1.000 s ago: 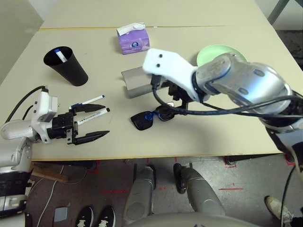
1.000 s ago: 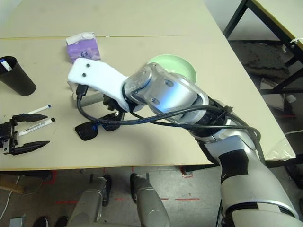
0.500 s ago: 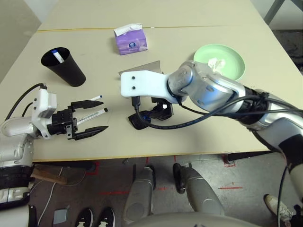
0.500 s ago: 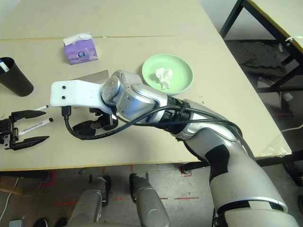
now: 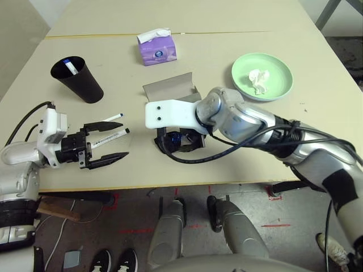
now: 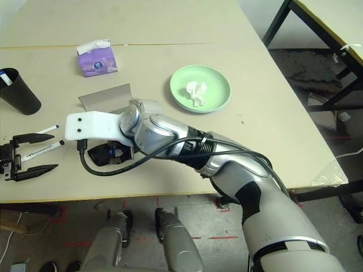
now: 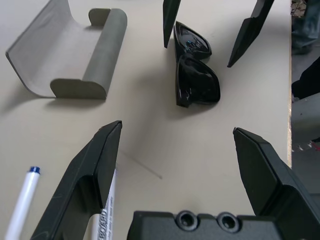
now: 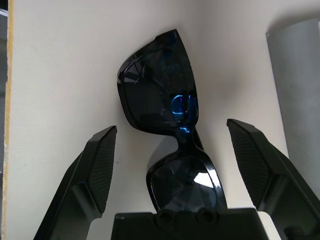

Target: Organize and tidy the items on the table.

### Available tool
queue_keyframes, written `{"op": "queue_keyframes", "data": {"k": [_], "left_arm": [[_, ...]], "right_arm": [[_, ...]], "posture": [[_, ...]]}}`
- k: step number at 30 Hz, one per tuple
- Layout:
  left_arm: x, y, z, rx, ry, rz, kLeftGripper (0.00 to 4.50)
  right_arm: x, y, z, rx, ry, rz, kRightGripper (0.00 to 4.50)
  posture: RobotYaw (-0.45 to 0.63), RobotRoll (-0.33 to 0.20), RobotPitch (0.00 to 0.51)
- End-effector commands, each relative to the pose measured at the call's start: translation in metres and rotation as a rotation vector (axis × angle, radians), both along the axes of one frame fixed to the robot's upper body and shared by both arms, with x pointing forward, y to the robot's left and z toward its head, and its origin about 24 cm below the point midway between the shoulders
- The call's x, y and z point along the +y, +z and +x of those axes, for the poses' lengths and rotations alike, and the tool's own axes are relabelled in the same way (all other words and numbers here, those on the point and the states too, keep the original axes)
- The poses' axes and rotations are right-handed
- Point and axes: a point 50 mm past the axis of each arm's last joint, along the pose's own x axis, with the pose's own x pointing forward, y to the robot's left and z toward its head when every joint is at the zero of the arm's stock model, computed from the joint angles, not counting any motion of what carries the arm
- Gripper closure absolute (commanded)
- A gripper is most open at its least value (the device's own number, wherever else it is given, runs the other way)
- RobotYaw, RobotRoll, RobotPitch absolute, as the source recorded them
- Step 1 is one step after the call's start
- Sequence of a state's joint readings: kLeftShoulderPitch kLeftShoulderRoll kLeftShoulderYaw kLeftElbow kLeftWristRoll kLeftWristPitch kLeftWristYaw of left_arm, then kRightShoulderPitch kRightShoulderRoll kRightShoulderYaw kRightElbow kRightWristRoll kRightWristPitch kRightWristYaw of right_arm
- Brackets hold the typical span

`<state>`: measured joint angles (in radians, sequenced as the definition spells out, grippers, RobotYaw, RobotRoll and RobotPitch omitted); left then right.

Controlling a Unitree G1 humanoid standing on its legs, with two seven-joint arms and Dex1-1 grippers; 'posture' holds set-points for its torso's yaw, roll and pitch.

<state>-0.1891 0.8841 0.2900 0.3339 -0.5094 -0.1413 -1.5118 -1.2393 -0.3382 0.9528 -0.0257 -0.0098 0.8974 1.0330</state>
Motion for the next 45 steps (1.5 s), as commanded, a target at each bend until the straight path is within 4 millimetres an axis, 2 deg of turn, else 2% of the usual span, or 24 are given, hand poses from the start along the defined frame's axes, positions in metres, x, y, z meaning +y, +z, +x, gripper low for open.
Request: {"op": "queue_keyframes", "data": {"k": [1, 14, 23, 31, 34, 44, 45], "left_arm": [[0.0, -0.002, -0.003, -0.001, 0.0, 0.003, 0.0], [-0.002, -0.005, -0.007, -0.003, 0.009, -0.007, 0.0], [-0.003, -0.005, -0.008, -0.005, 0.009, -0.008, 0.0], [-0.005, -0.005, -0.007, -0.009, 0.003, -0.014, 0.0], [-0.006, -0.005, -0.007, -0.01, 0.0, -0.015, 0.0], [-0.012, 0.001, -0.007, -0.026, -0.008, -0.029, 0.0], [-0.012, 0.001, -0.007, -0.027, -0.009, -0.029, 0.0]], "right_arm": [[0.003, 0.0, -0.001, 0.0, 0.026, 0.001, 0.03], [-0.002, -0.003, 0.009, -0.051, 0.033, -0.041, 0.03], [-0.003, -0.008, 0.006, -0.035, 0.04, -0.041, 0.03], [-0.002, -0.004, -0.003, -0.026, 0.056, -0.027, 0.03], [-0.003, -0.004, -0.004, -0.023, 0.061, -0.029, 0.63], [-0.006, 0.003, -0.002, -0.031, 0.058, -0.017, 4.39], [-0.006, 0.004, -0.002, -0.031, 0.058, -0.016, 4.46]], "posture": [[0.05, 0.0, 0.251], [0.06, 0.0, 0.252], [0.06, 0.0, 0.254], [0.07, 0.0, 0.253], [0.07, 0.0, 0.252], [0.07, 0.0, 0.247], [0.07, 0.0, 0.246]]}}
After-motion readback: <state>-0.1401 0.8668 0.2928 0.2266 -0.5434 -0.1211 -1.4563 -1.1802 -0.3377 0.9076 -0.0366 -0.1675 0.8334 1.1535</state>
